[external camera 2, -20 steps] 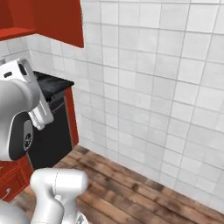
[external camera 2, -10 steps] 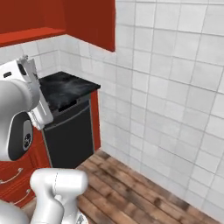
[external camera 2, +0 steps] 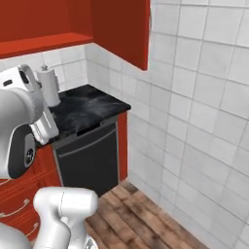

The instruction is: Move the bowls from the cabinet to the plates on the dining table.

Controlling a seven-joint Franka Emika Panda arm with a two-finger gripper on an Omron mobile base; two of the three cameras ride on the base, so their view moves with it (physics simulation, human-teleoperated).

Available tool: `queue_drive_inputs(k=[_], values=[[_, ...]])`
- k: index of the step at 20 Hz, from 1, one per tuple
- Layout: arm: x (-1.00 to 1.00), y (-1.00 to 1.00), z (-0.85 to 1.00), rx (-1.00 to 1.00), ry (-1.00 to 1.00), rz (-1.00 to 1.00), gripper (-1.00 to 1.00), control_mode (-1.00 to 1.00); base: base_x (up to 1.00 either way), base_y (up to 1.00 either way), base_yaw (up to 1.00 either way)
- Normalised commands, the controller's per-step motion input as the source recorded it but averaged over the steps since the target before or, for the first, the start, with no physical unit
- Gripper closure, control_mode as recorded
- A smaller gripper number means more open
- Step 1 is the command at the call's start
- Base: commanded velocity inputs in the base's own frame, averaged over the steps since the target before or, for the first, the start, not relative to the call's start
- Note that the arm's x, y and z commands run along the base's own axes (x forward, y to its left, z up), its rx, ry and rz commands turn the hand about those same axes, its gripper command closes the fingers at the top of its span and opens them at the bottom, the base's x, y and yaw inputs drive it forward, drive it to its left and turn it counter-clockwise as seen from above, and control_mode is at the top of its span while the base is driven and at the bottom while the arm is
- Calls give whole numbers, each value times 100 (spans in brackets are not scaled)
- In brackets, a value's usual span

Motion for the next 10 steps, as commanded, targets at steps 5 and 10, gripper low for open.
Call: queue_drive_inputs(k=[5,10], values=[[0,0,0,0,0,0,-100,100,47,-1,44],[0,0,0,0,0,0,-100,100,38,-2,47]])
